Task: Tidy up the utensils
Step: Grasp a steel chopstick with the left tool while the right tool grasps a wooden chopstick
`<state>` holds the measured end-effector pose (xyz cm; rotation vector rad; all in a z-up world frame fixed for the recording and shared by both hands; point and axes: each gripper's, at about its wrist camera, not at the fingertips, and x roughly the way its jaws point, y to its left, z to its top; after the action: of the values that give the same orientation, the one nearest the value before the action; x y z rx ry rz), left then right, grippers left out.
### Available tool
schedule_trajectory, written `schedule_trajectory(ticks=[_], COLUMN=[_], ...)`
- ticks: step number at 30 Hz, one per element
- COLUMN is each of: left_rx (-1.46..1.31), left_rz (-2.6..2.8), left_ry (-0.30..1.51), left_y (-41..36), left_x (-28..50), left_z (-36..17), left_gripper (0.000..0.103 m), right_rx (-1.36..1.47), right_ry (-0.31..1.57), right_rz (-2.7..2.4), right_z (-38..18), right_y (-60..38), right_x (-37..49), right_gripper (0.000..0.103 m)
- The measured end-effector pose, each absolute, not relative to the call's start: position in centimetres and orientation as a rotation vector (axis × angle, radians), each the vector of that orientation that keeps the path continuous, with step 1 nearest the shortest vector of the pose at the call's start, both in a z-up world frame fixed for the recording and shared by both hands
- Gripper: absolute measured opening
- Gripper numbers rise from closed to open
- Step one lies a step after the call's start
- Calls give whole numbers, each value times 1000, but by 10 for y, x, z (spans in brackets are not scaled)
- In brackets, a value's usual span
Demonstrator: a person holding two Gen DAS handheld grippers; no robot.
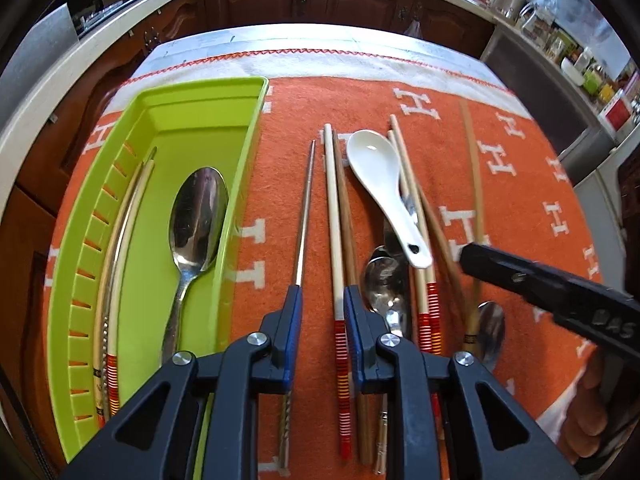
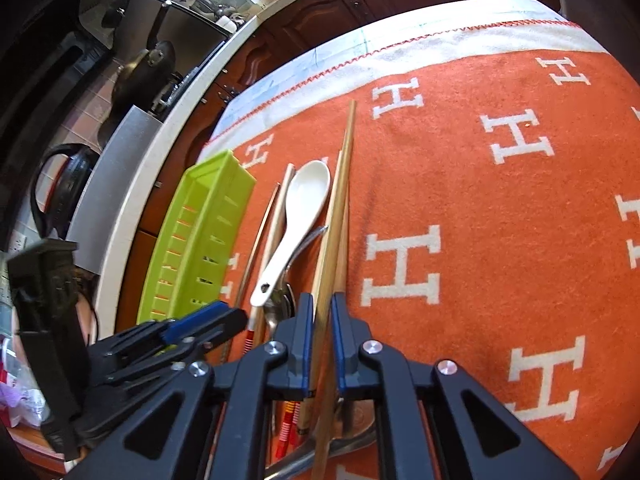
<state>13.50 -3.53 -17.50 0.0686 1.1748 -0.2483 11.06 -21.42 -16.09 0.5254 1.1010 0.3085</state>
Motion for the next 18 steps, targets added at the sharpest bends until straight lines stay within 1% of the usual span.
schedule_trajectory(ticks=[2,8,10,16,18], left_rx=[99,147,131,121,120], left_rz=[-231,-228,-256,-245,-228], left_ry=[1173,1180,1214,1216,1181], left_y=[-37,-44,-48,-50,-45], left_x=[137,138,137,132,129], left_z=[-176,-178,-181,-183,-176], left_gripper=[11,8,4,4,4], right_rx=[533,559,565,569,571], right_ry=[1093,1090,1090,1080,1077], right_rz=[316,336,339,349,352], right_z=[-159,-160,-161,-160,-160], right_y=[-216,-222,-224,-229,-232], right_x=[109,106,106,104,103], right_gripper=[8,8,8,8,8])
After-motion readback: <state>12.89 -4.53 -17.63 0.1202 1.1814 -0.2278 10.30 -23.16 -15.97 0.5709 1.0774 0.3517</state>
